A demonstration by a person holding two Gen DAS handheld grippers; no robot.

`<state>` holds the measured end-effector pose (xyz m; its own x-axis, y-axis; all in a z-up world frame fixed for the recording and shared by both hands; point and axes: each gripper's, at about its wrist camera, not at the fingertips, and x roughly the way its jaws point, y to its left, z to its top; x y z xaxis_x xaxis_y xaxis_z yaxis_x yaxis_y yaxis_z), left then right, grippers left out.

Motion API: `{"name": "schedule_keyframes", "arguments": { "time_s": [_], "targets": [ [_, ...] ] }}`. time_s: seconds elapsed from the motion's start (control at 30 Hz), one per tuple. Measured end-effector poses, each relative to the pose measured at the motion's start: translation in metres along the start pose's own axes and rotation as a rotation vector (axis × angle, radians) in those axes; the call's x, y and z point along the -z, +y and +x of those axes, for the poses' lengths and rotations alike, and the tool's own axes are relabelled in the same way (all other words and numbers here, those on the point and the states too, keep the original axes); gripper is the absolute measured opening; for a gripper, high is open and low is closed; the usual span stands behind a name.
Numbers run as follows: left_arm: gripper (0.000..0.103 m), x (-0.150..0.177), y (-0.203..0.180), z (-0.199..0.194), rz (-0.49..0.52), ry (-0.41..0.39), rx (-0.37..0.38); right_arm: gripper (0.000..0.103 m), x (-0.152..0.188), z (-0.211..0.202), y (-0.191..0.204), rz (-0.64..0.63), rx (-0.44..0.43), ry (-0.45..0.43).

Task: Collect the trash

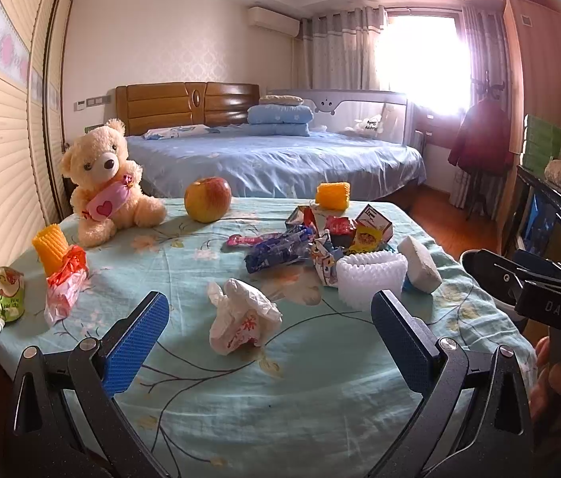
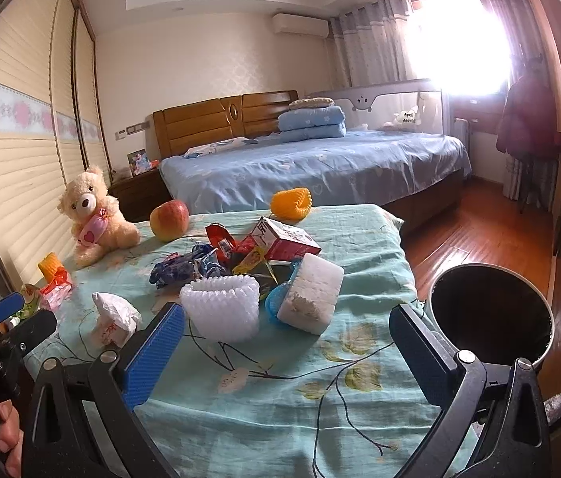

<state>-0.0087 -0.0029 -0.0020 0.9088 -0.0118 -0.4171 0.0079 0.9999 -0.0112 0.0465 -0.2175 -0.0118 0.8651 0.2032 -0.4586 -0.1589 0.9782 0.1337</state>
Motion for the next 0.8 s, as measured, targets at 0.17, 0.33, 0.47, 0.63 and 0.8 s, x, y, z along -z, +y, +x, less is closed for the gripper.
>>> {"name": "schedule_keyframes", "arguments": {
  "time_s": [0.17, 0.33, 0.47, 0.63, 0.8],
  "targets": [
    [0.103, -0.0018, 0.0014, -0.0017, -0.007, -0.002, 0.002, 0.103, -0.0002, -0.0019, 0.0017, -0.005, -0.002, -0.005],
    [0.103, -0.0046, 0.0026, -0.0053, -0.015, -0.014, 0.006, 0.103, -0.0027, -0.0070, 0.0047, -0.017, -0.005, -0.026],
    [0.103, -0.0050, 0.0035, -0.0057, -0.019, -0.015, 0.007, 0.103, -0.0037, -0.0068, 0.0062, -0.018, -0.011, -0.022],
    [0.103, -0.0049, 0.0041, -0.0058, -0.021, -0.017, 0.006, 0.103, -0.0035, -0.0067, 0.0072, -0.020, -0.013, -0.021],
    [0.103, -0.0047, 0.0055, -0.0061, -0.023, -0.017, 0.007, 0.103, -0.0034, -0.0070, 0.0095, -0.024, -0.016, -0.023]
  ]
}}
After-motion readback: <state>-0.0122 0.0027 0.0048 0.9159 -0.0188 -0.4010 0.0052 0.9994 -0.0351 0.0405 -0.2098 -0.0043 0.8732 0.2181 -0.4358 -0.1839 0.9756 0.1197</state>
